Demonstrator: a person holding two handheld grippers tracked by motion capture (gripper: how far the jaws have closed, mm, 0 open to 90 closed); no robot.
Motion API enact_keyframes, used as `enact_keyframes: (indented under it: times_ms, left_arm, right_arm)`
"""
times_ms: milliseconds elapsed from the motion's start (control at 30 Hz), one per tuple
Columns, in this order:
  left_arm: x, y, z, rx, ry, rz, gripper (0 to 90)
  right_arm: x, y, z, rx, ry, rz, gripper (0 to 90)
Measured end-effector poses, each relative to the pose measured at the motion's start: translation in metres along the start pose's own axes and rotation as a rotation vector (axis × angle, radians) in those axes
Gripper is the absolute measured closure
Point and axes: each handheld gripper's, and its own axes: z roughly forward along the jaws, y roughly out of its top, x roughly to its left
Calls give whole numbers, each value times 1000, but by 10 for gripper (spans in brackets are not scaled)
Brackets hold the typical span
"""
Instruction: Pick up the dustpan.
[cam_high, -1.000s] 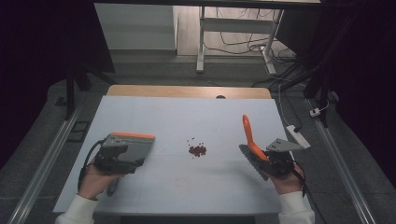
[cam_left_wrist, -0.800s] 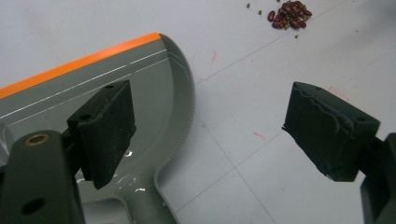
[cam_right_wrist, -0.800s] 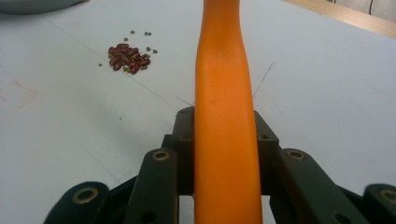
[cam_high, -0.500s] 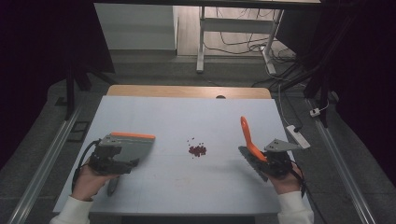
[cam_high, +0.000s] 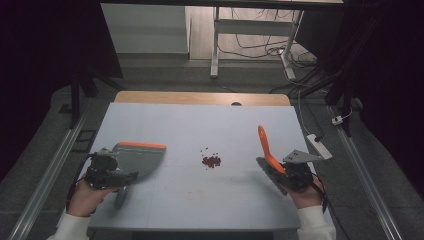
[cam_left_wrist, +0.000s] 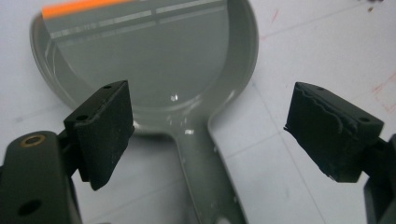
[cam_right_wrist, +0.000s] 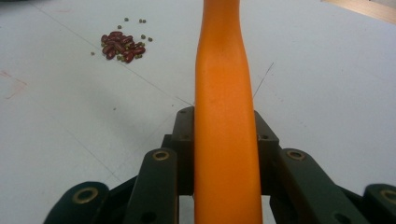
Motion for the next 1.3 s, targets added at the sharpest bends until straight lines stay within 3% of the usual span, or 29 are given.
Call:
enact_keyframes:
  times_ms: [200,400,867,1300]
  left_arm:
    - [4,-12,4,62,-3,-48,148]
    - [5,-14,12,101,6,-103,152]
    - [11,-24,35,187,-10,-110,184]
    - [16,-24,44,144,-34,-155,266]
  right_arm:
    - [1,0,1,3,5,-2,703]
    - [2,0,1,0,5,-7,703]
    - [1,-1,2,3,-5,2,702]
    - [1,-2,5,11,-7,8,703]
